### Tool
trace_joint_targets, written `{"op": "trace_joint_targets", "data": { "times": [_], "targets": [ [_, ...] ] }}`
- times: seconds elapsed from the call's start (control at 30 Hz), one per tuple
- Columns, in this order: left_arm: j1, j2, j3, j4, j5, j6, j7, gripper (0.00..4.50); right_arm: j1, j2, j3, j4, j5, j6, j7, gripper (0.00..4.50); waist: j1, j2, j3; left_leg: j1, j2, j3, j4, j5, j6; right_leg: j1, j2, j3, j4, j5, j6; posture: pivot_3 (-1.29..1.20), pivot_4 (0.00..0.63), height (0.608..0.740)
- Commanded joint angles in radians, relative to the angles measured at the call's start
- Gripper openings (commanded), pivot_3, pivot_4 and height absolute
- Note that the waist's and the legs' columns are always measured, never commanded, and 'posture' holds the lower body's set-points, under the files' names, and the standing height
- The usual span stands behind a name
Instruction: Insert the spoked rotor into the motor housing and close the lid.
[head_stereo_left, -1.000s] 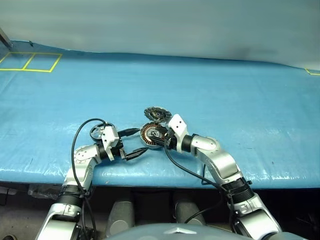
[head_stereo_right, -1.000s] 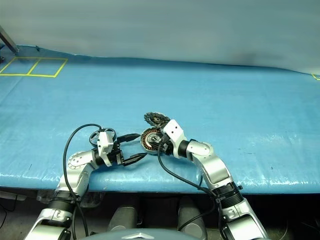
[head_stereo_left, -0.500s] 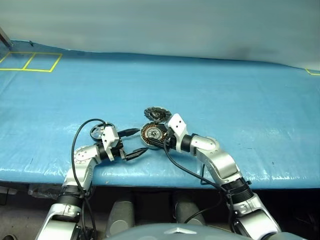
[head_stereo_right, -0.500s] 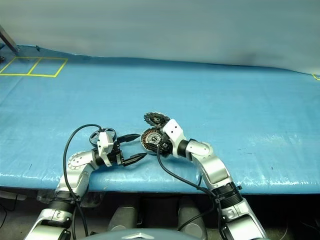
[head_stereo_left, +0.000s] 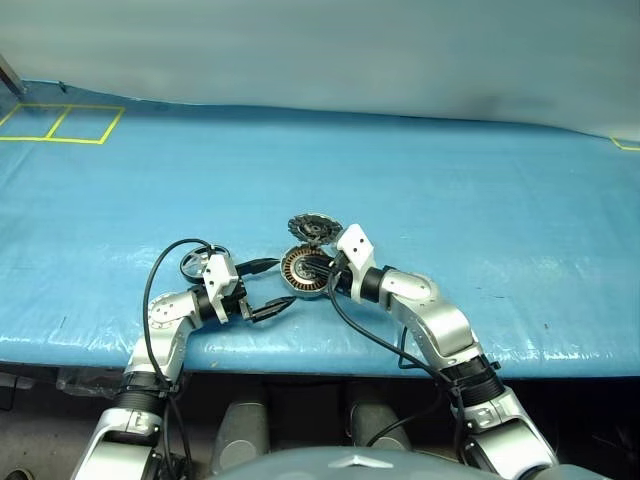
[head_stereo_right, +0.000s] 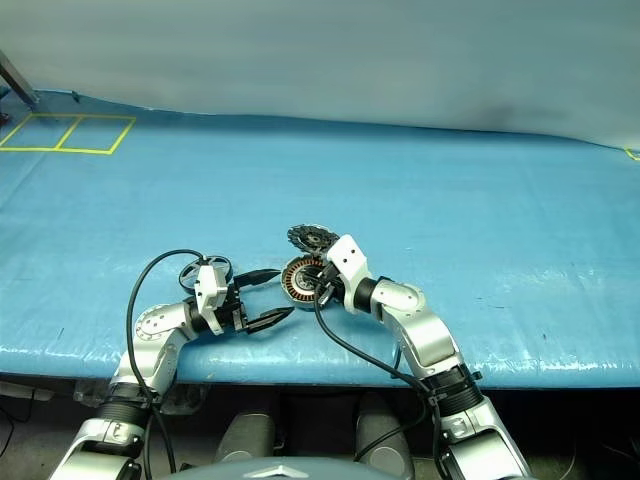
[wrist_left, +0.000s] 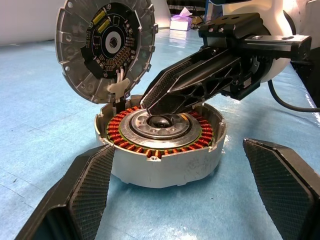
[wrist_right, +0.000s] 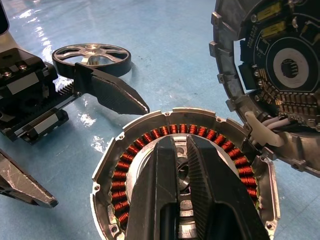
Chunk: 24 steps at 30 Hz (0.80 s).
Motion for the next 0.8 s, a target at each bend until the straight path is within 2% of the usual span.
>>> {"op": "trace_joint_targets", "data": {
  "times": [0.03, 0.8],
  "targets": [
    [0.003, 0.003, -0.004, -0.030, 0.002, -0.016, 0.004, 4.50, -0.012, 0.004, -0.011, -0.014, -0.005, -0.022, -0.005, 0.01, 0.000, 0.000, 0.000, 0.000, 0.000, 0.000, 0.000, 0.000, 0.000, 0.000, 0.000, 0.000, 0.000, 0.000, 0.000, 0.00, 0.150, 0.740],
    [0.008, 0.008, -0.005, -0.034, 0.007, -0.020, 0.014, 4.50, -0.006, 0.015, 0.011, 0.044, -0.052, -0.037, -0.012, 0.01, -0.004, 0.000, 0.000, 0.000, 0.000, 0.000, 0.000, 0.000, 0.000, 0.000, 0.000, 0.000, 0.000, 0.000, 0.000, 0.00, 0.150, 0.740]
  ]
}}
